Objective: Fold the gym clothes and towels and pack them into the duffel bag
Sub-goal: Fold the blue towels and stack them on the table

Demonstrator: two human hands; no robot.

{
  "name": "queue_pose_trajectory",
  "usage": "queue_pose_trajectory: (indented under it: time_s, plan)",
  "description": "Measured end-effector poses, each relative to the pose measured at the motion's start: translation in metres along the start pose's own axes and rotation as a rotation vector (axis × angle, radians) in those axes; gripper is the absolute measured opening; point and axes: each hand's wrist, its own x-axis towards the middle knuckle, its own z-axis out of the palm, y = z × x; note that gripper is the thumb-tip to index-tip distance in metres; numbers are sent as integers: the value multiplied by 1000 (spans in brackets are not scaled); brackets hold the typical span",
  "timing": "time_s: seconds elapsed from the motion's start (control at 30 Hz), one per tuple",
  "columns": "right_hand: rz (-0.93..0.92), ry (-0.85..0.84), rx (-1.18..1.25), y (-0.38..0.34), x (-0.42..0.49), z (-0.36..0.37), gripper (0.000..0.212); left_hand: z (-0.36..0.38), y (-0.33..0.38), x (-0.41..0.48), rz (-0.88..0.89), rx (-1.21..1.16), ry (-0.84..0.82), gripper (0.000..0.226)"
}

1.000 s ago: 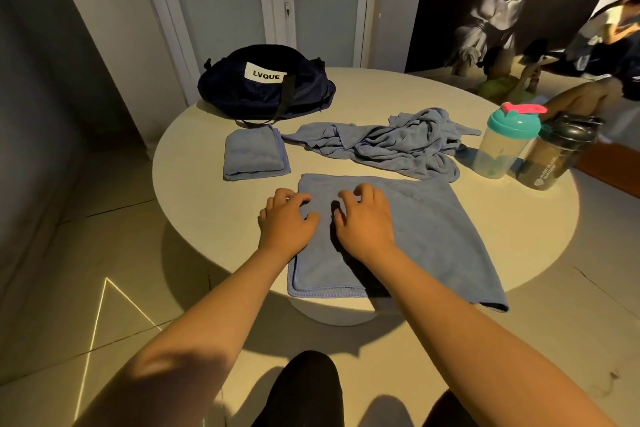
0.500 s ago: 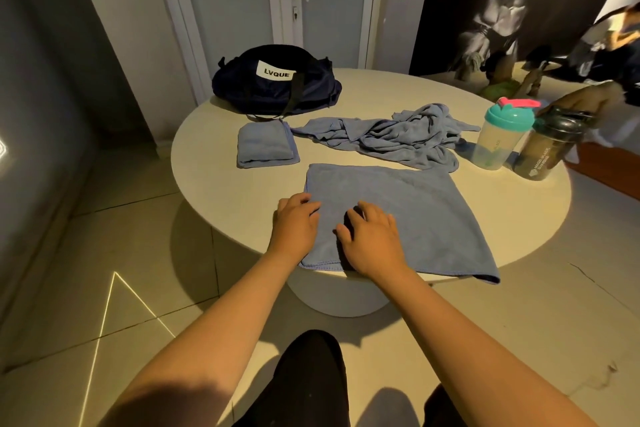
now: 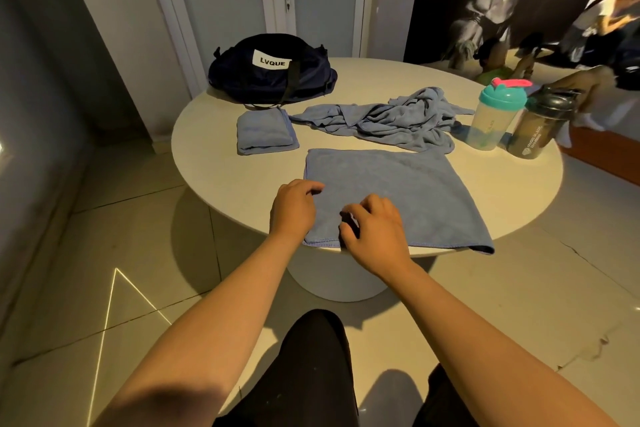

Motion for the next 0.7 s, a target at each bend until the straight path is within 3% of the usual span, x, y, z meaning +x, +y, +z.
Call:
queue_pose_trajectory:
  time_s: [0.13,0.3,0.47,0.6,0.7]
  plan:
    - [19,-56,1,0,-4,0,27,-11,6,-26,181,-33,-184,30]
    - [-128,-374,271,0,20,-23,39,-11,6,-35,181,345,-277,41]
    - [24,-129,94,19,5,-25,31,-15,4,-19,102,433,-166,37]
    - [153,80,-40,38,-20,-20,20,-15,0,-31,276,229,-169,27]
    - [138,146,13,38,-30,-16,17,-13,4,-38,288,183,-193,24]
